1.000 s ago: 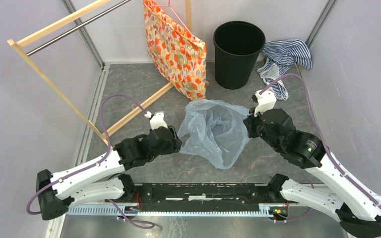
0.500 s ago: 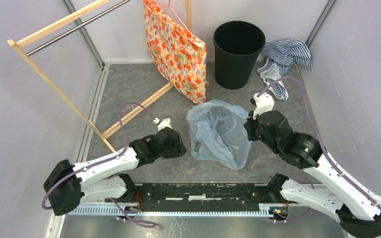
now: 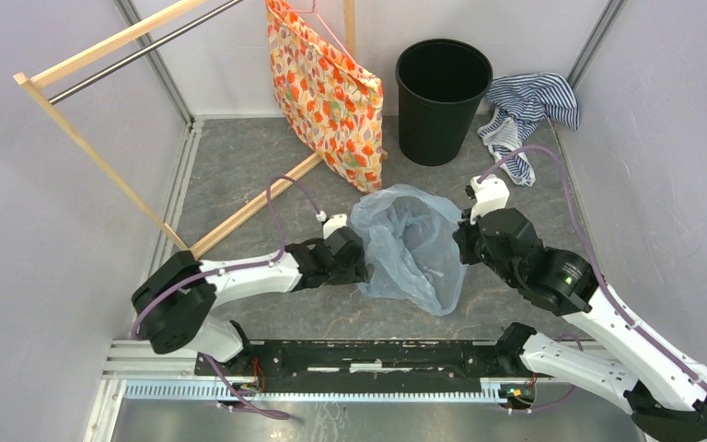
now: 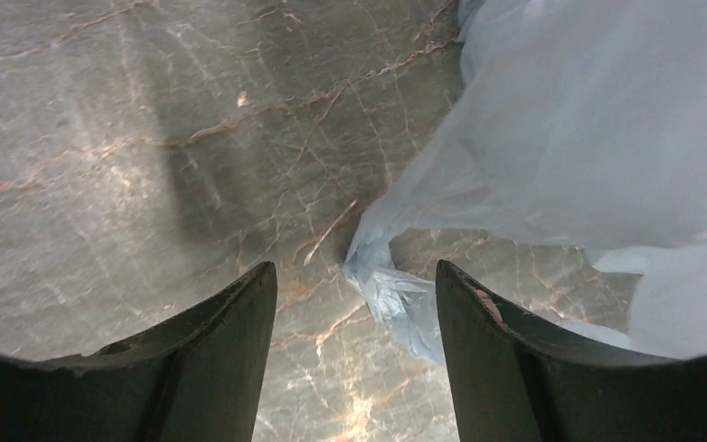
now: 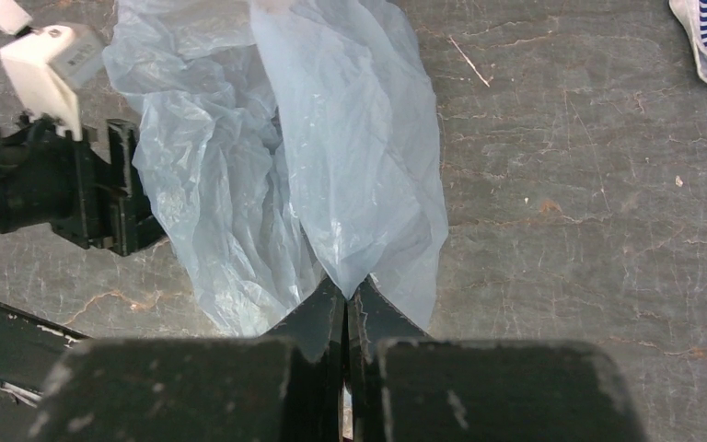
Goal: Put the trash bags into the trash bin
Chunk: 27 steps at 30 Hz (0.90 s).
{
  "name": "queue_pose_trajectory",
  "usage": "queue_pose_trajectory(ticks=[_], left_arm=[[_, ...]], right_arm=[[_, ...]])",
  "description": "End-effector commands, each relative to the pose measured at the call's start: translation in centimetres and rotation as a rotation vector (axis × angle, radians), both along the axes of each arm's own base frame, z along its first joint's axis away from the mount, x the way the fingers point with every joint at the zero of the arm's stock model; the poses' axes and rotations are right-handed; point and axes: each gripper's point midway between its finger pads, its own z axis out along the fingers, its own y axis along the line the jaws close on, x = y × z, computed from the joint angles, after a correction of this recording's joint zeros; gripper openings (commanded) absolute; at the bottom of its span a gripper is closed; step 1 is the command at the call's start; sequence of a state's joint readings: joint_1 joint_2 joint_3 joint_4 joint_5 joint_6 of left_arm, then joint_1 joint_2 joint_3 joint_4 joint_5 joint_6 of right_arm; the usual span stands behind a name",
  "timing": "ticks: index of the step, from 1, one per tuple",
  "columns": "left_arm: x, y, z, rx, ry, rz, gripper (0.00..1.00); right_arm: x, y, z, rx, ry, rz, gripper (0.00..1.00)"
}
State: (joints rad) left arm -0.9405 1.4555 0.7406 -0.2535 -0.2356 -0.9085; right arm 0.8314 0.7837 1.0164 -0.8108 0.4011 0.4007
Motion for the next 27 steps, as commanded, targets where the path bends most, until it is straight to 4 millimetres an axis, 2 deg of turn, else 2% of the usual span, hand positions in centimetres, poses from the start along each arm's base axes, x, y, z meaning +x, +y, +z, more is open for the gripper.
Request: queue_pose_trajectory(ticks=[1, 4, 7, 10, 14, 18, 22, 25, 27], left_arm=[[1.9, -1.6, 0.1, 0.034, -0.084, -0.025, 0.71], [2.2, -1.6, -1.1, 0.101, -0.099, -0.018, 0.71], [2.3, -1.0, -2.4, 0.185, -0.109, 0.008, 0.65], [2.5, 0.4, -3.7, 0.253, -0.113, 0.058, 0.49], [2.9, 1.9, -2.7, 0.281, -0.140, 0.095, 0.25], [3.1, 2.9, 1.2, 0.221, -0.196, 0.114, 0.03], [2.6, 4.1, 6.7, 0.137, -0.268, 0.120, 0.02], [2.2, 4.9, 11.5, 0.027, -0.337, 0.128, 0.02], [1.7, 5.1, 13.7, -0.029, -0.354, 0.117, 0.02]], right_arm=[[0.0, 0.1, 0.7, 0.036, -0.019, -0.008, 0.00], [-0.1, 0.0, 0.8, 0.037, -0.020, -0.006, 0.00], [-0.1, -0.2, 1.1, 0.035, -0.024, -0.013, 0.00], [-0.2, -0.7, 1.9, 0.037, -0.036, -0.027, 0.00], [-0.3, -1.5, 3.3, 0.034, -0.057, -0.048, 0.00], [-0.6, -2.2, 4.5, 0.029, -0.072, -0.061, 0.00], [-0.7, -2.4, 4.9, 0.016, -0.071, -0.055, 0.00], [-0.6, -2.6, 4.5, -0.008, -0.066, -0.061, 0.00], [-0.5, -2.7, 4.5, -0.019, -0.067, -0.065, 0.00]])
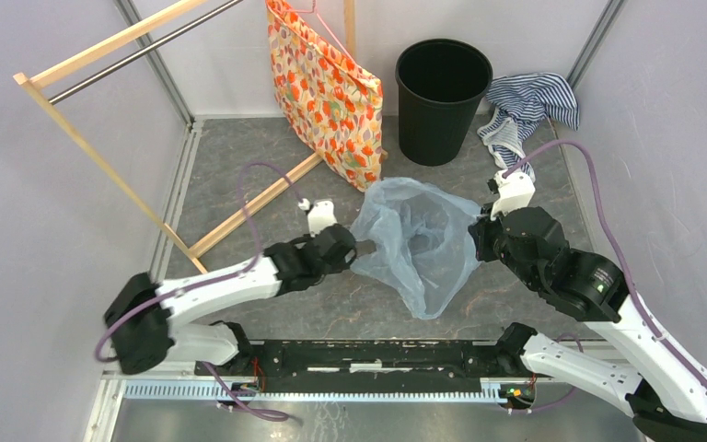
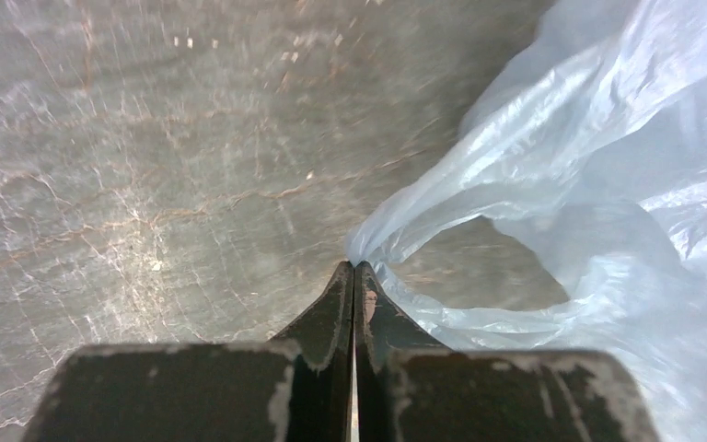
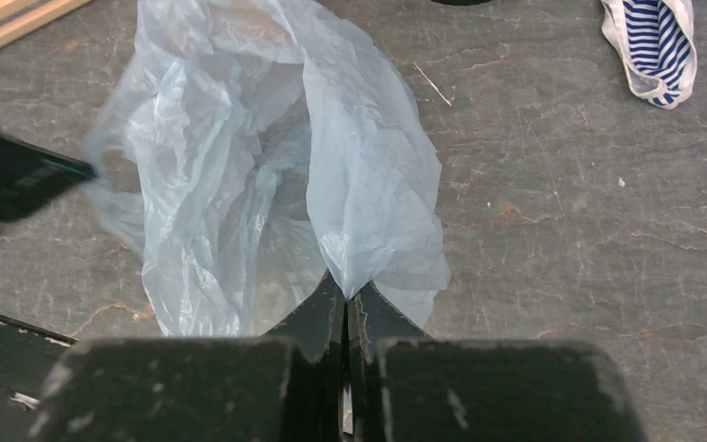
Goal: Put the trash bags into the trash bin
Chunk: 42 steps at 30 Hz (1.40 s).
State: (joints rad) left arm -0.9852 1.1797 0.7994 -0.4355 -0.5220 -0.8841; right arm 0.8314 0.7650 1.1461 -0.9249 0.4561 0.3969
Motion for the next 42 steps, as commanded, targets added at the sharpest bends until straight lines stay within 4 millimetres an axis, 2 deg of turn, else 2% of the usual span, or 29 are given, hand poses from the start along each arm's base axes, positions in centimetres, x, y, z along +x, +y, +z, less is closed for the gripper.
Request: queue_pose_trajectory(ticks=[1, 2, 6, 10, 14, 16, 18, 21, 24, 28, 37, 42], left_arm=[[-0.4, 1.6, 5.8, -0.065, -0.088, -0.017, 0.02], [-0.7, 1.5, 6.8, -0.088, -0.094, -0.027, 0.02], [-1.5, 1.1, 8.7, -0.155, -0.097, -0.066, 0.02], [-2.2, 0.0, 8.9, -0.239, -0.069, -0.089, 0.04], [-2.7, -1.0, 7.4, -0.309, -0.015, -0.079, 0.24], [-2.6, -1.1, 6.1, -0.309, 0.010, -0.060, 0.41], [-2.7, -2.1, 5.0, -0.339, 0.030, -0.077, 0.52], [-2.4, -3.9, 3.2, -0.374, 0.055, -0.099, 0.61], [-2.4, -5.5, 0.8, -0.356, 0.114, -0.126, 0.60], [-2.7, -6.3, -1.5, -0.363, 0.172, -0.127, 0.60], [-3.9, -7.9, -2.4, -0.604, 0.268, -0.062, 0.63], [-4.1, -8.0, -1.8, -0.727, 0.302, 0.000, 0.65]], right_arm=[[0.2, -0.7, 0.9, -0.025, -0.021, -0.024, 0.00], [0.3, -0.6, 1.1, -0.025, -0.022, -0.023, 0.00], [0.4, -0.1, 1.5, -0.012, -0.026, -0.004, 0.00], [0.4, 0.9, 1.7, 0.003, -0.016, 0.027, 0.00], [0.5, 1.3, 2.6, 0.014, -0.015, 0.037, 0.00], [0.4, 1.4, 3.0, 0.026, -0.013, 0.040, 0.00], [0.4, 1.6, 3.0, 0.034, -0.006, 0.044, 0.00], [0.4, 1.9, 2.7, 0.040, 0.004, 0.049, 0.00], [0.4, 2.3, 3.1, 0.053, 0.002, 0.058, 0.00], [0.5, 2.4, 4.4, 0.071, -0.014, 0.058, 0.00], [1.3, 3.8, 9.3, 0.194, -0.089, 0.061, 0.00], [1.9, 4.8, 11.2, 0.262, -0.119, 0.061, 0.00]])
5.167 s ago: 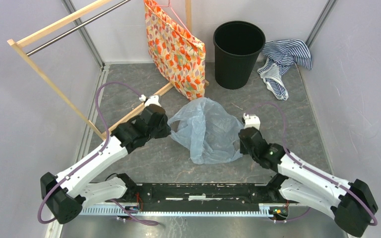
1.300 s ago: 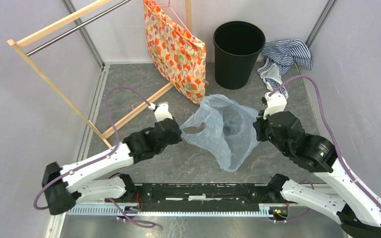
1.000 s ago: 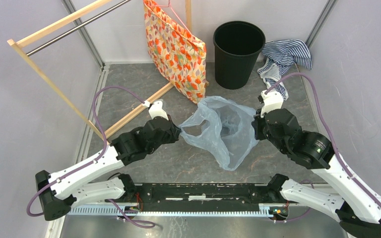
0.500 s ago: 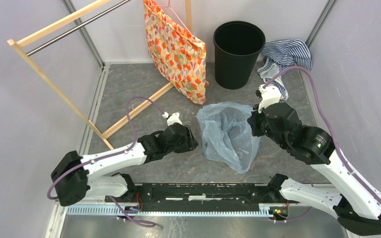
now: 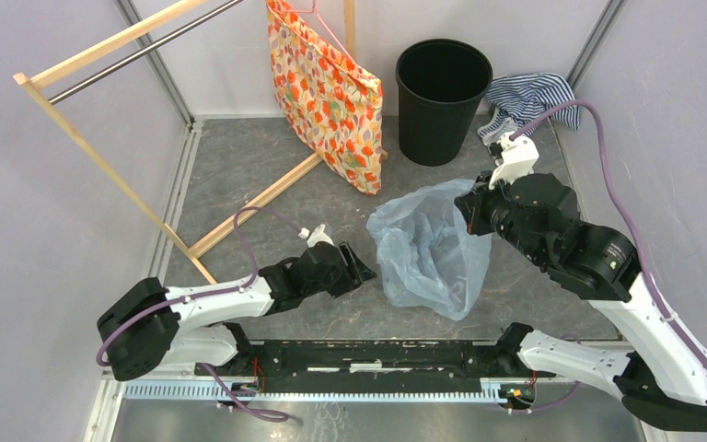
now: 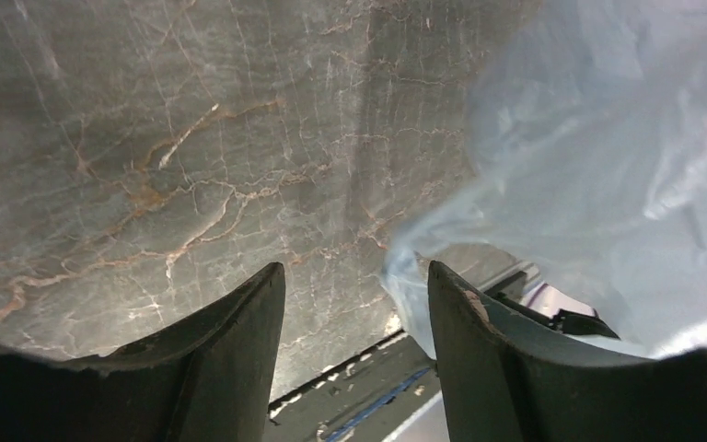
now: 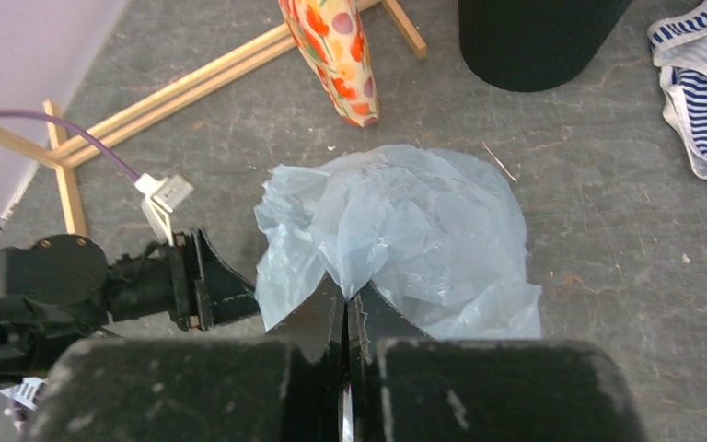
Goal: Put the trash bags into the trash bin
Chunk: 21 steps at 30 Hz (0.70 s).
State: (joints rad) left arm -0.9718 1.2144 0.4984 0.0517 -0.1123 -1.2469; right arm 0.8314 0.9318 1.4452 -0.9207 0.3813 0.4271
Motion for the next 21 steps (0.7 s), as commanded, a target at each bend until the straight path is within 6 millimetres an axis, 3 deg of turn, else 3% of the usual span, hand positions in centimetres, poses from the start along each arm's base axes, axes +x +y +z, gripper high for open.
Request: queue_pose_trajectory(ticks=[1, 9, 17, 21], left_arm=[[0.6, -1.9, 3.4, -0.218, 0.030, 0.070, 0.66], [-0.3, -3.6, 4.6, -0.316, 0.067, 0.017, 0.67], [-2.5, -5.0, 4.1, -0.354, 0.110, -0.020, 0.66], [-2.4, -5.1, 3.5, -0.372, 0.115, -0.004, 0.67]], right_arm=[[0.6, 1.4, 3.6, 0.129, -0.064, 0.006, 0.00], [1.5, 2.4, 5.1, 0.180, -0.091, 0.000, 0.00], [2.6, 3.5, 6.2, 0.222, -0.106, -0.014, 0.00], [2.8, 4.4, 6.9, 0.253, -0.109, 0.002, 0.00]])
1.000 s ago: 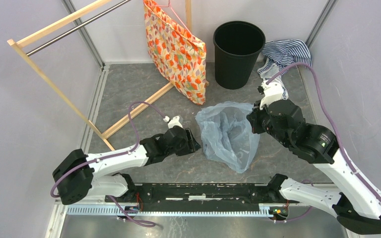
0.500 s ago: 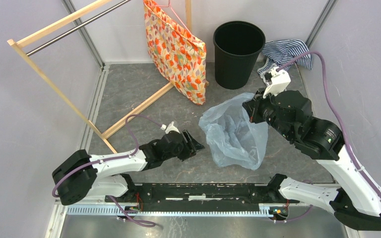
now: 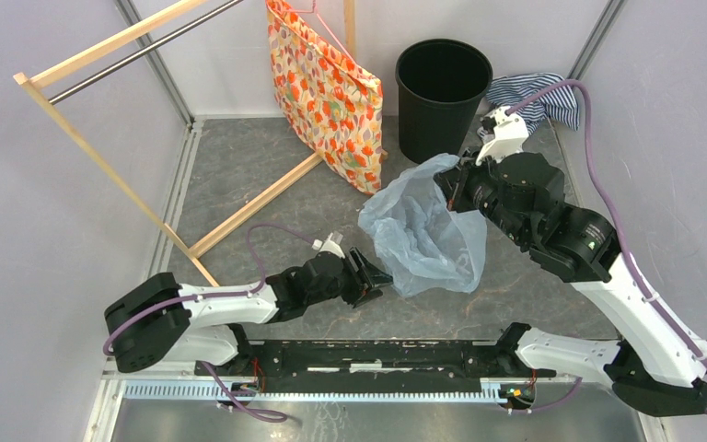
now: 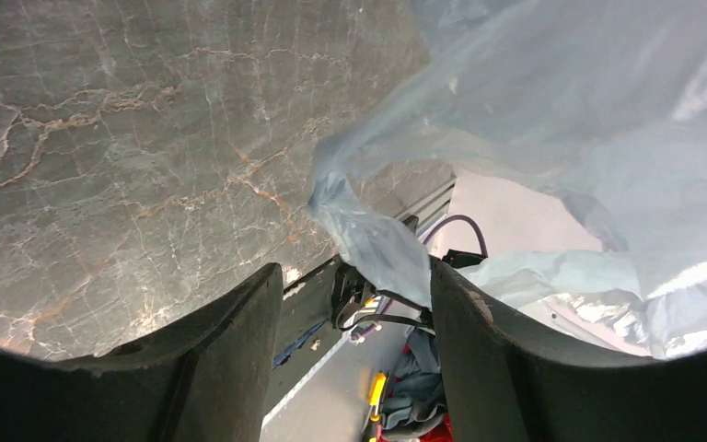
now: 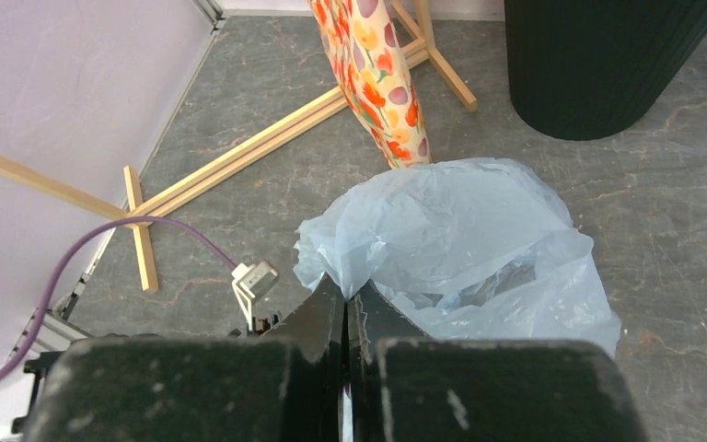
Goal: Put the trash bags into the trash bin
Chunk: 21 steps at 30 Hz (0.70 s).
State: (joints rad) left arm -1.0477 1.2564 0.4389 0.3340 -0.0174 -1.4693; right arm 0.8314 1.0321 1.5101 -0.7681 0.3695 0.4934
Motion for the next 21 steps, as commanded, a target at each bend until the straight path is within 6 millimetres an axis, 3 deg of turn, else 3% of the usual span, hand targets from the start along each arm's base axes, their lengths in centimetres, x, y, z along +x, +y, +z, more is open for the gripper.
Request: queue_pose_trajectory(ticks=[1, 14, 21], left_arm=[[0.4, -0.5, 0.5, -0.076, 0.022, 0.044, 0.67], [2.8, 1.2, 1.0, -0.142, 0.006, 0.190, 0.69], [3.5, 4.4, 0.5, -0.142, 0.004, 0.304, 0.68]], right_arm=[[0.2, 0.9, 3.7, 0.109, -0.062, 0.013, 0.00], [0.2, 1.5, 4.4, 0.143, -0.056, 0.027, 0.00], [0.2, 1.1, 4.5, 0.150, -0.058, 0.008, 0.00]])
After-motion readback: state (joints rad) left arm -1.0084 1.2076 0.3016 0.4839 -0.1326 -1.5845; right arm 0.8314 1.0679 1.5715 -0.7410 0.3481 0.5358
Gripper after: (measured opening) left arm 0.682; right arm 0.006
